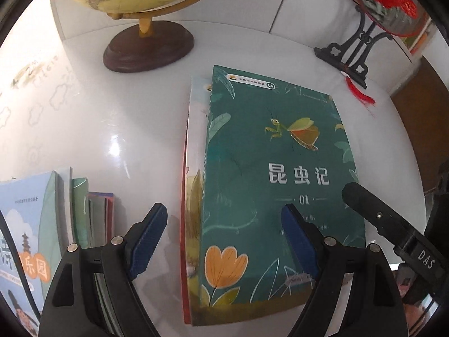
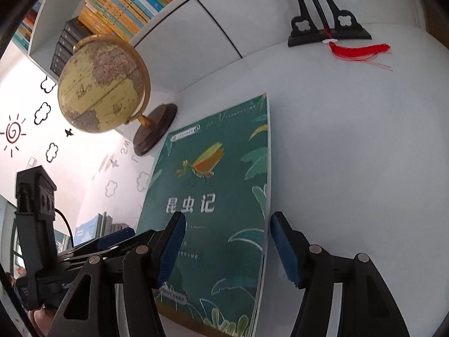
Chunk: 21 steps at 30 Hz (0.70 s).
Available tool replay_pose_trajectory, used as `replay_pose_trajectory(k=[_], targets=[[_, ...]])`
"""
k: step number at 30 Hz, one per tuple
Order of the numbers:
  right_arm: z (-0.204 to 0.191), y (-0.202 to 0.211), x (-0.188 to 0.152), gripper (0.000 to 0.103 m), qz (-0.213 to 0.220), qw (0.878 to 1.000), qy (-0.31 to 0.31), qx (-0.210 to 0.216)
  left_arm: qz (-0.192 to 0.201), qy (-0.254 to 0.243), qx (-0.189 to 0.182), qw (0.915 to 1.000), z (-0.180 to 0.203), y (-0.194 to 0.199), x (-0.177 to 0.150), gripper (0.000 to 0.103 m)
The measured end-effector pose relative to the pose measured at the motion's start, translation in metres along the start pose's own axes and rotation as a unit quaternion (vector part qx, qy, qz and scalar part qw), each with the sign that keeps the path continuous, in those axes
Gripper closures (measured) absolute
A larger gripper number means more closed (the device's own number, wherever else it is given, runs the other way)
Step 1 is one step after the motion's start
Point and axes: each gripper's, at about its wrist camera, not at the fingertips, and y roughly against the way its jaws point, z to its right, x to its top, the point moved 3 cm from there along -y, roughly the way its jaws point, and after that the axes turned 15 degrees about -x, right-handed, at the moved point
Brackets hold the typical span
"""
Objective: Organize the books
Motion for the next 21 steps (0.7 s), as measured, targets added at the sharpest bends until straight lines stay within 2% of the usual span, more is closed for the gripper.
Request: replay_pose_trajectory(k=[9,17,21], targets=[[-0.012,-0.004,0.002,0.02,0.025,0.999,0.018,0.007,-0.01,-0.027,0.004,0.9996,0.012,-0.012,-0.007,0.016],[-0.007,-0.001,0.0,0.018,0.0,0.997,-0.006,0.078,-0.021,-0.062,0.016,0.9978,0.027,-0.008,-0.009,0.013],[-0.009,0.006,-0.005,0.02,-0.009,0.997,0.034,0.075,-0.029,-0.07,0.015,0.997,0.035,-0.005,-0.014,0.013]])
